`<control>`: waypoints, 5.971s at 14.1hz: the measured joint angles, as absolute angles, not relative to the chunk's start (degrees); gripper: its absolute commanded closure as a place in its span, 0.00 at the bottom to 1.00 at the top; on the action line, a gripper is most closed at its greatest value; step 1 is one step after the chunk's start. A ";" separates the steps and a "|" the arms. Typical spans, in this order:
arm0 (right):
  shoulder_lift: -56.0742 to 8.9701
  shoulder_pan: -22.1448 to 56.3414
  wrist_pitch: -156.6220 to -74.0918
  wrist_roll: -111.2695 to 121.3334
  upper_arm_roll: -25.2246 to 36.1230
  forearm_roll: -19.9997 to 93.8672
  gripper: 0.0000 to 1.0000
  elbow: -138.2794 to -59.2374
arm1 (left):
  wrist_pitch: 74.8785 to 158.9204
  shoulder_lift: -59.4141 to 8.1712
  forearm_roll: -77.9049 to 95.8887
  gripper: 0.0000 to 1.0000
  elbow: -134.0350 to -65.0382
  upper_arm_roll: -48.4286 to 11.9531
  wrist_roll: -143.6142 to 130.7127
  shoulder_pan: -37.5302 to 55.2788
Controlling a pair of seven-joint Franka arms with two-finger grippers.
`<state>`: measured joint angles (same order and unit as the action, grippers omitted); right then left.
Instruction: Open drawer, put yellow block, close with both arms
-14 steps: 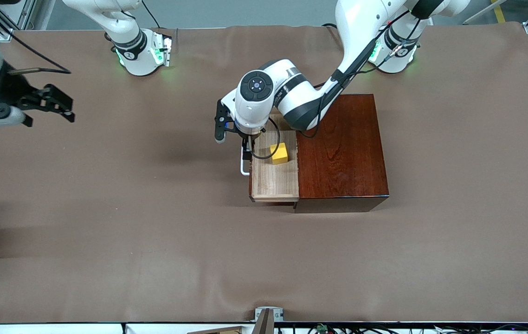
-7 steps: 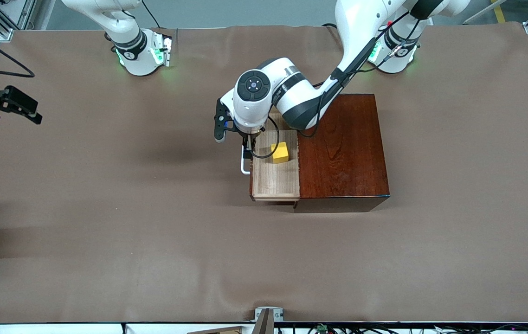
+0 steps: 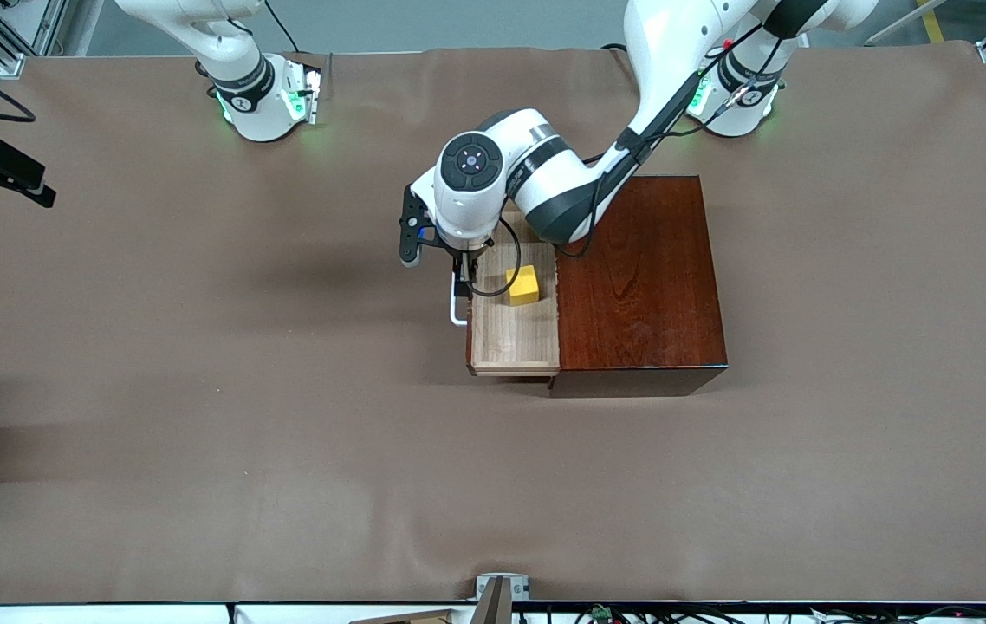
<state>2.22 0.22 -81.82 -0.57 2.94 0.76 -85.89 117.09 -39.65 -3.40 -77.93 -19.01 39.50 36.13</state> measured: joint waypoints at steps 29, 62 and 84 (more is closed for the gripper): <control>1.47 1.73 -84.92 -0.75 2.76 1.33 0.00 -86.51 | 111.06 -40.21 -12.14 0.00 -77.44 -18.46 34.64 38.09; 1.48 0.89 -85.90 -0.78 3.20 1.29 0.00 -86.15 | 89.04 -38.70 -12.68 0.00 -78.14 -17.57 35.95 37.31; 1.48 0.87 -85.70 -0.78 3.27 1.29 0.00 -86.16 | 90.96 -18.98 -8.61 0.00 -73.86 -16.93 28.11 27.56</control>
